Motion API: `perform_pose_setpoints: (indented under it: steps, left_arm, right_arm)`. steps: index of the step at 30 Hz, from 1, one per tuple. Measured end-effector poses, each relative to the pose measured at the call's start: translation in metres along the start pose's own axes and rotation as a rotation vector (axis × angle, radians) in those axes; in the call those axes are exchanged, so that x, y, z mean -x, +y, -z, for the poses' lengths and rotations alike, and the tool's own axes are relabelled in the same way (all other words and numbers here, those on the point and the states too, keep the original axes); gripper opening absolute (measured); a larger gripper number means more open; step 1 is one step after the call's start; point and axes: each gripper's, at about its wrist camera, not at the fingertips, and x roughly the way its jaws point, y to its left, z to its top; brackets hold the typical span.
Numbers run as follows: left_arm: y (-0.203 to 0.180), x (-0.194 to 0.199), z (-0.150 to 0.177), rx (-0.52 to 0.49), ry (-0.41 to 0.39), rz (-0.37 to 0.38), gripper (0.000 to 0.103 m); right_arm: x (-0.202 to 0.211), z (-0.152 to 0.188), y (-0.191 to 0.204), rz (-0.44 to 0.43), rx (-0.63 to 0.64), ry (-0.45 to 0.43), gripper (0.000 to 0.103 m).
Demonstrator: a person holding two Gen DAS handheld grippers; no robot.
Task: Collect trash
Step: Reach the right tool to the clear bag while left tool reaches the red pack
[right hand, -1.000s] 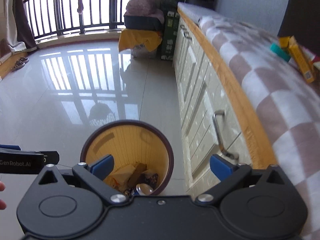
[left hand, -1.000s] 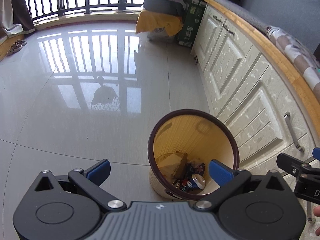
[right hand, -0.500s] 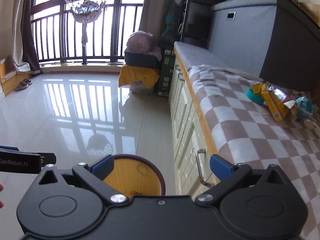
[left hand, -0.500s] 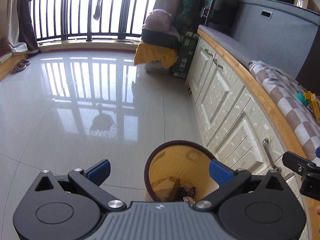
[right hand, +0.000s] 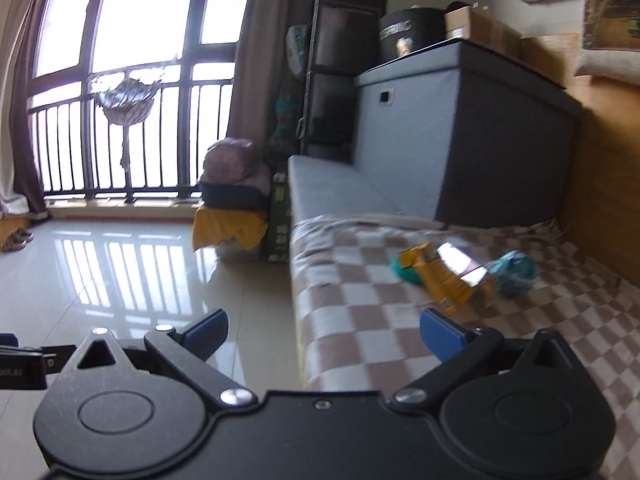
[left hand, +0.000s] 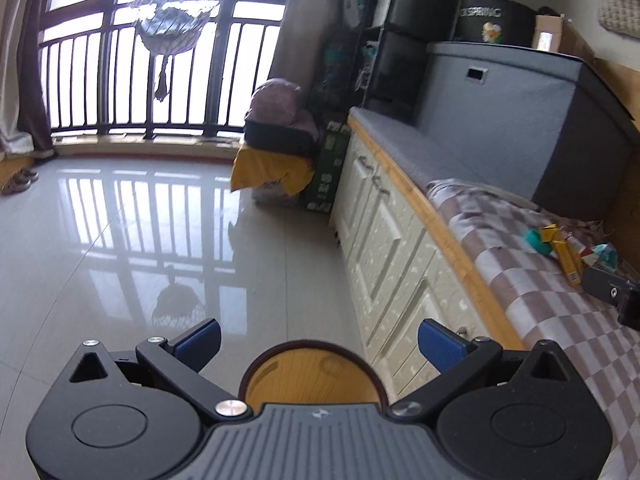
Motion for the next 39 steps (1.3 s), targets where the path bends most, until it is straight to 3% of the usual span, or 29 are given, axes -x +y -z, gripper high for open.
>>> perform_pose_setpoints:
  steps: [16, 25, 29, 32, 35, 38, 39]
  left_arm:
    - [-0.144, -0.004, -0.022, -0.19, -0.135, 0.182, 0.103]
    - [-0.204, -0.027, -0.017, -0.267, -0.162, 0.289, 0.103]
    - [-0.219, -0.043, -0.011, -0.277, -0.15, 0.323, 0.103]
    - [-0.226, -0.056, -0.011, -0.246, -0.162, 0.355, 0.103]
    - [-0.226, -0.071, -0.016, -0.143, -0.15, 0.417, 0.103]
    - [-0.223, -0.093, -0.023, -0.008, -0.093, 0.481, 0.103]
    - [-0.221, -0.1, -0.025, 0.035, -0.073, 0.493, 0.103]
  right_arm:
    - [-0.015, 0.0, -0.155, 0.161, -0.137, -0.075, 0.103]
    - [-0.062, -0.014, -0.19, 0.217, -0.197, -0.116, 0.103]
    - [-0.081, -0.018, -0.19, 0.166, -0.198, -0.155, 0.103]
    - [-0.094, -0.012, -0.188, 0.136, -0.147, -0.149, 0.103]
    - [-0.11, -0.005, -0.191, 0.043, -0.141, -0.144, 0.103]
    - [-0.127, 0.001, -0.197, 0.007, -0.173, -0.118, 0.094]
    - [-0.131, 0.003, -0.2, -0.011, -0.177, -0.111, 0.087]
